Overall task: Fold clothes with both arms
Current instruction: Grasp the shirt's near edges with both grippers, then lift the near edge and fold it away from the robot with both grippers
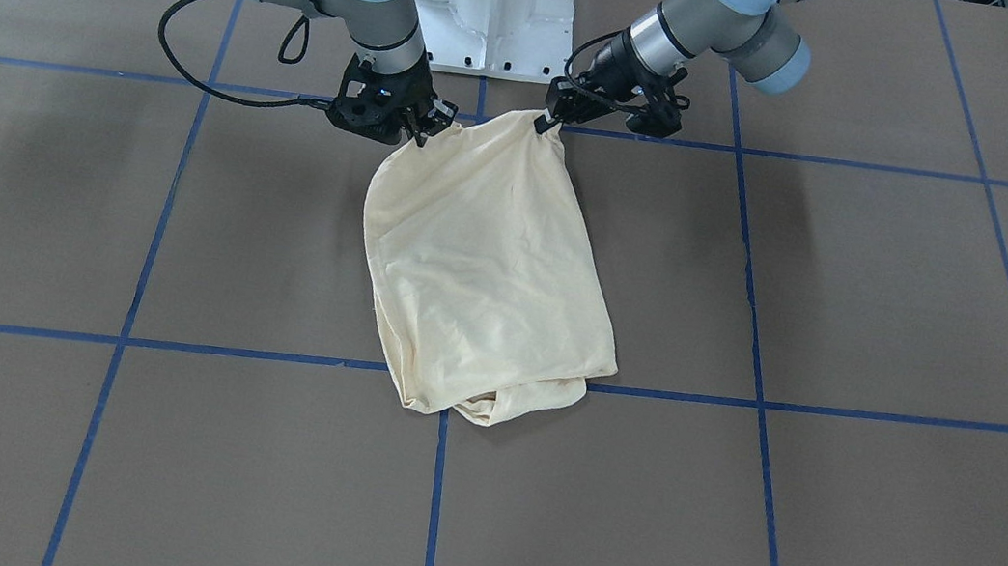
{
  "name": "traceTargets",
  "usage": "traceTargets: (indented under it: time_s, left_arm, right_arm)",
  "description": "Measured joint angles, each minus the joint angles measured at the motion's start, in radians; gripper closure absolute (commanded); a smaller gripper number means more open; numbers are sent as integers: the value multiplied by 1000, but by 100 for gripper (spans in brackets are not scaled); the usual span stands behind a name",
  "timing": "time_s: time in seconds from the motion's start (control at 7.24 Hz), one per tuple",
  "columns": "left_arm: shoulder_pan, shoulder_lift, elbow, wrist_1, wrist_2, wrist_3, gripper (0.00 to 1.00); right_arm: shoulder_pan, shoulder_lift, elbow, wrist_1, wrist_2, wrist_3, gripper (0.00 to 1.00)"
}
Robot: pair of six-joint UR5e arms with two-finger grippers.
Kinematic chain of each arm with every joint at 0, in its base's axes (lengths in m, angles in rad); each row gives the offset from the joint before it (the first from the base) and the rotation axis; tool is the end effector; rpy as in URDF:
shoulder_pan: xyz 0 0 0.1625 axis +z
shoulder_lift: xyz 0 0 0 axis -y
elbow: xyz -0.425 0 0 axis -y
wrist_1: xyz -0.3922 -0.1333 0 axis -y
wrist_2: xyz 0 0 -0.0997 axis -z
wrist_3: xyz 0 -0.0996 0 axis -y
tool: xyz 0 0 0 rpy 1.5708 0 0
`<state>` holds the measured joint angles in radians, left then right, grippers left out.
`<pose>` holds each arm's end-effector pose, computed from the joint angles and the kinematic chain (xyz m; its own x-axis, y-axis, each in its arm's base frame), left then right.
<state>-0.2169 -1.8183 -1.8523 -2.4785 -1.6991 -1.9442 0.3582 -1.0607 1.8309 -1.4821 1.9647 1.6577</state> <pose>0.5150 -0.2369 0.2910 0.0889 -0.3901 -0.9165 0.1311 0.9167 -0.3774 -0.5509 -0.3077 0.2449 0.6050 0.3121 0.7325 -0.1045 0.9432 -0.3155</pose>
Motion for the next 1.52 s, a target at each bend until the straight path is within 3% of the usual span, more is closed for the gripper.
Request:
traceTargets:
  time_s: [0.28,0.55,1.52]
  left_arm:
    - [41,2,-72,97,0,-3,100]
    - [47,7,-78,120,-1,-4,100]
    - [-20,25,-120,201,-11,-1,100]
  right_arm:
    - [-31,-31,39,-1,31,-1,100]
    - [-33,-57,67,-1,35,-13,100]
    - [115,-7,75,0,92,-139,100]
